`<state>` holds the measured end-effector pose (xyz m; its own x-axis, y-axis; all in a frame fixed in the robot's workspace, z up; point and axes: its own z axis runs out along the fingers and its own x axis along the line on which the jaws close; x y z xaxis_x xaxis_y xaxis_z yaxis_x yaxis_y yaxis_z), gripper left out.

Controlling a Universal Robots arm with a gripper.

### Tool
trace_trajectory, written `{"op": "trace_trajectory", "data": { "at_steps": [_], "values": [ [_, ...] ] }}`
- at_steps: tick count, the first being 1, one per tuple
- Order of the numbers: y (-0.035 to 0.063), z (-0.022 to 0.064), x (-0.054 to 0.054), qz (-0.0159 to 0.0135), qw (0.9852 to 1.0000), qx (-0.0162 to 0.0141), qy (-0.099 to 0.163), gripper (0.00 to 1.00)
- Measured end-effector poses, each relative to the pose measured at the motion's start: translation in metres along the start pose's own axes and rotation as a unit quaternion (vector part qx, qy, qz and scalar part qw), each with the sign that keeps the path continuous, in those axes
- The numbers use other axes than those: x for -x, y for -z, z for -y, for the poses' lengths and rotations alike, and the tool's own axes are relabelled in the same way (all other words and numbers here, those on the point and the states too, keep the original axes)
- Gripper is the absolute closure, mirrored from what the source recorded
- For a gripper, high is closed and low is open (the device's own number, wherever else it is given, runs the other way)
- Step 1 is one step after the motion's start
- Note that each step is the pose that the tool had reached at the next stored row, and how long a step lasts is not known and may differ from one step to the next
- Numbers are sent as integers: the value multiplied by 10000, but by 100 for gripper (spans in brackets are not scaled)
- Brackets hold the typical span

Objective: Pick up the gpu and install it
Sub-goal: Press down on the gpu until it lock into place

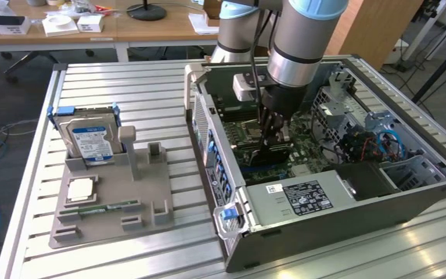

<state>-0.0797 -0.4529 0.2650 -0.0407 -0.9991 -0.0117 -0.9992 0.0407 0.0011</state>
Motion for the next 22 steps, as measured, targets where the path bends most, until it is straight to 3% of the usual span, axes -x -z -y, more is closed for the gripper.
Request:
{"op": "trace_trajectory", "data": {
  "at_steps": [8,22],
  "values": [
    [-21,1,-9,20,10000,-2,1,90],
    [-52,-6,-14,16,10000,3,1,90]
  ]
}}
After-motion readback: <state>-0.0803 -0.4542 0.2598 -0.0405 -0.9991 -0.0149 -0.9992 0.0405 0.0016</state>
